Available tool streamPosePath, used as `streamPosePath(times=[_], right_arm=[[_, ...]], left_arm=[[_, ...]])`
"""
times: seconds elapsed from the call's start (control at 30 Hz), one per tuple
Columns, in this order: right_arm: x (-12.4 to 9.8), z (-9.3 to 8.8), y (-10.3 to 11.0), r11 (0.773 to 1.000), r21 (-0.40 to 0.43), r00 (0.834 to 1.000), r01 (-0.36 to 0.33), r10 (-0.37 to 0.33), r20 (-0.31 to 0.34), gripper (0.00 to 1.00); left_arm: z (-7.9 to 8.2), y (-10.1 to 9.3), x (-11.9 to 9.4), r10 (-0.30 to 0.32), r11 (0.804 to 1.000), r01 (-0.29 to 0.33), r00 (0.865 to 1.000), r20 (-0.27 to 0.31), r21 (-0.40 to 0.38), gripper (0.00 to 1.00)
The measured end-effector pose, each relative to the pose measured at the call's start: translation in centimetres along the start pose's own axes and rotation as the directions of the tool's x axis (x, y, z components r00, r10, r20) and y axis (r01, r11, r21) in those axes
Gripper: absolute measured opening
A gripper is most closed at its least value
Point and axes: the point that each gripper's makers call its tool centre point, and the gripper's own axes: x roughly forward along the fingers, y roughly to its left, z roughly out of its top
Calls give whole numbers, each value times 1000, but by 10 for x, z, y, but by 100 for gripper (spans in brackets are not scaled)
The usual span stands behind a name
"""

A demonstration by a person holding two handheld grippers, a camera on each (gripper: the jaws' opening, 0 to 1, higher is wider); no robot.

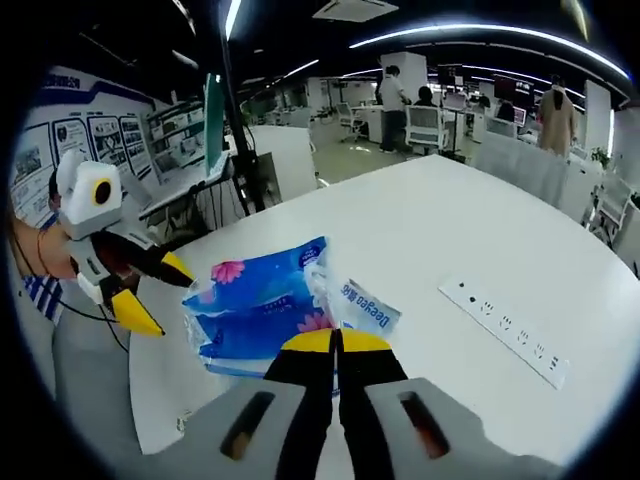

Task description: Arrange the tabletop items into an orderly group along one side of the table until the central work area is clear of visible clutter.

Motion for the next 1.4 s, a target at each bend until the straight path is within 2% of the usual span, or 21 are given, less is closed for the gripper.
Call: streamPosePath(times=[0.23,0.53,0.67,0.87,1.2,1.4], right_arm=[[-21,3,5,998,53,998,30,-33,44,0],[-48,2,10,993,104,994,63,-72,80,0],[-60,-4,10,989,123,993,78,-89,82,0],[-83,-15,6,983,145,989,112,-124,78,0],[-134,-34,-7,966,183,977,180,-198,82,0],[-178,-49,-22,947,208,960,245,-268,88,0]], left_arm=[[6,-7,3,-3,1000,3,1000,10,3,36],[16,-16,2,-9,999,7,999,44,34,9],[21,-23,3,-26,999,24,998,57,36,4],[29,-39,8,-55,996,51,997,51,69,2],[46,-85,23,-137,983,130,990,45,132,0],[52,-126,38,-201,968,194,979,31,161,0]])
